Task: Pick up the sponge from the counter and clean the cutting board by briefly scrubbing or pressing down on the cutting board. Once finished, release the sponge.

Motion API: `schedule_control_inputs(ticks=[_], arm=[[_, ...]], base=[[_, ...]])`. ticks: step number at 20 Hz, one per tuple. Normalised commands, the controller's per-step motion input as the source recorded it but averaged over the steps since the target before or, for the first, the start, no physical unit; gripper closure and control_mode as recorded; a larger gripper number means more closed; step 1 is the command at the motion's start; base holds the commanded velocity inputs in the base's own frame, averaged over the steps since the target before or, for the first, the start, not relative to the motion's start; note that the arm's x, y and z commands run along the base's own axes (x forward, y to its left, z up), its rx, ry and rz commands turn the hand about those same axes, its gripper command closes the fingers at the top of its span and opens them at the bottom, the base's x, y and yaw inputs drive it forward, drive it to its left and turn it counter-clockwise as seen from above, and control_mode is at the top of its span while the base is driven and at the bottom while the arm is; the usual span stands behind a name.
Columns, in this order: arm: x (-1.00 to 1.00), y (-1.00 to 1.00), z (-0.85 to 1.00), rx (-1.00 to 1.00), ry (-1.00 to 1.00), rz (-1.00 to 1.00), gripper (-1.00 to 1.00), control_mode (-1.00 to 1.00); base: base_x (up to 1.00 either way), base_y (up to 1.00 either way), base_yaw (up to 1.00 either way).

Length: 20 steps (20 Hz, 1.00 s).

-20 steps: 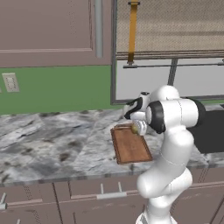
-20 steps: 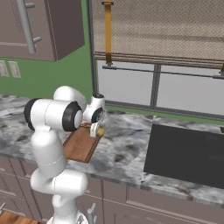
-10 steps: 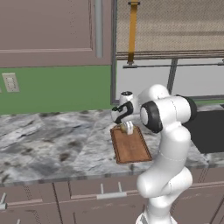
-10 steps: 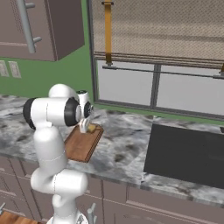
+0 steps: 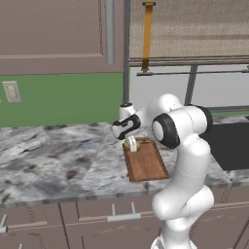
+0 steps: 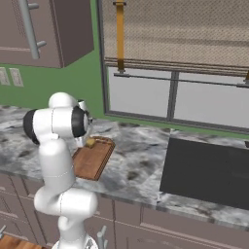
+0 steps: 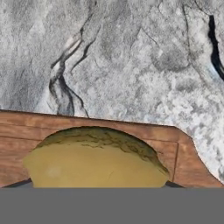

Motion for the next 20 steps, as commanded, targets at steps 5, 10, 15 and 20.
schedule_control_inputs(ticks=[5, 10, 15, 20], arm=[[-0.63, 0.05, -0.13, 0.00, 0.02, 0.08, 1.00, -1.00], [-0.85, -0.03, -0.19, 0.05, 0.00, 0.12, 1.00, -1.00], [-0.88, -0.02, -0.22, 0.08, 0.00, 0.11, 1.00, -1.00], [-0.88, -0.01, -0.22, 0.08, 0.00, 0.10, 1.00, -1.00]], base=[[0.00, 0.00, 0.00], [0.00, 0.00, 0.00], [0.00, 0.00, 0.00], [0.00, 0.00, 0.00]])
